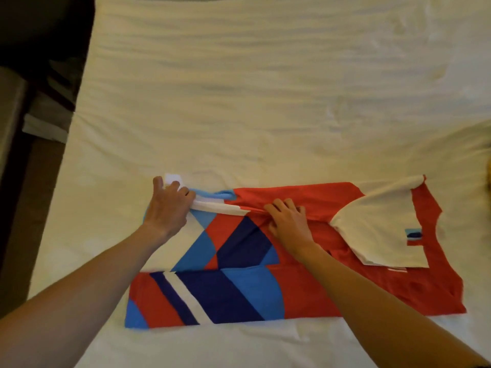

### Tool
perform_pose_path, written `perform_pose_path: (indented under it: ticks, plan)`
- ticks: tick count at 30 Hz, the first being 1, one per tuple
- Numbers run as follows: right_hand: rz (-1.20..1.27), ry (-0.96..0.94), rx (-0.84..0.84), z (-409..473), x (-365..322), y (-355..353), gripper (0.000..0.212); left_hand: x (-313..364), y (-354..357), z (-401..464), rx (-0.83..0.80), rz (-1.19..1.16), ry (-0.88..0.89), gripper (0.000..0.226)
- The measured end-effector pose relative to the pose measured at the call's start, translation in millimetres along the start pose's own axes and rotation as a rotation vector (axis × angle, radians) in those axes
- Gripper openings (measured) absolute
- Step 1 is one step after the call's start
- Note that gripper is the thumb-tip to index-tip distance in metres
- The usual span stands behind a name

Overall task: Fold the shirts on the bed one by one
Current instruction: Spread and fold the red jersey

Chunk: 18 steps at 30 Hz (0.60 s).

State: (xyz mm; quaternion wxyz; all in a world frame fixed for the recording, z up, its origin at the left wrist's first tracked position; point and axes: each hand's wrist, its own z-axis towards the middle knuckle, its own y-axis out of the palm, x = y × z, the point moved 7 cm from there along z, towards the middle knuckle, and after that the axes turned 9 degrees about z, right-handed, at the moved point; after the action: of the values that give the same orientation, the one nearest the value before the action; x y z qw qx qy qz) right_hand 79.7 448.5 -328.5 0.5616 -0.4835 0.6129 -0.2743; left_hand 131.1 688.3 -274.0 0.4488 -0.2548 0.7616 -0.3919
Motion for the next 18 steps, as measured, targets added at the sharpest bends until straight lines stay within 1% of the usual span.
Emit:
perform_pose_path:
  ticks: [2,3,5,7,9,11,13,15,18]
  plan:
    - [0.054,-0.020,0.063,0,0,-9,0.028,-15,2,-11,0.063,-0.018,-0.045,0.021]
    - [0.098,-0.042,0.112,-2,1,-14,0.025,-22,2,-16,0.127,-0.046,-0.075,0.019]
    - [0.163,-0.113,0.233,-11,5,-24,0.022,-35,3,-28,0.265,-0.099,-0.152,0.017]
    - [0.168,-0.169,0.319,-25,11,-29,0.019,-41,12,-44,0.346,-0.130,-0.185,0.017]
    - [0.122,-0.162,0.318,-35,16,-26,0.022,-37,29,-61,0.348,-0.169,-0.159,0.019]
    - [0.073,-0.122,0.262,-41,17,-17,0.027,-29,47,-74,0.278,-0.202,-0.127,0.028]
    - [0.082,-0.108,0.250,-41,15,-16,0.029,-28,53,-79,0.229,-0.256,-0.139,0.033]
    - [0.158,-0.099,0.284,-38,12,-23,0.024,-33,50,-79,0.243,-0.318,-0.170,0.029]
    - [0.248,-0.120,0.402,-42,6,-37,0.012,-45,44,-87,0.318,-0.424,-0.254,0.019]
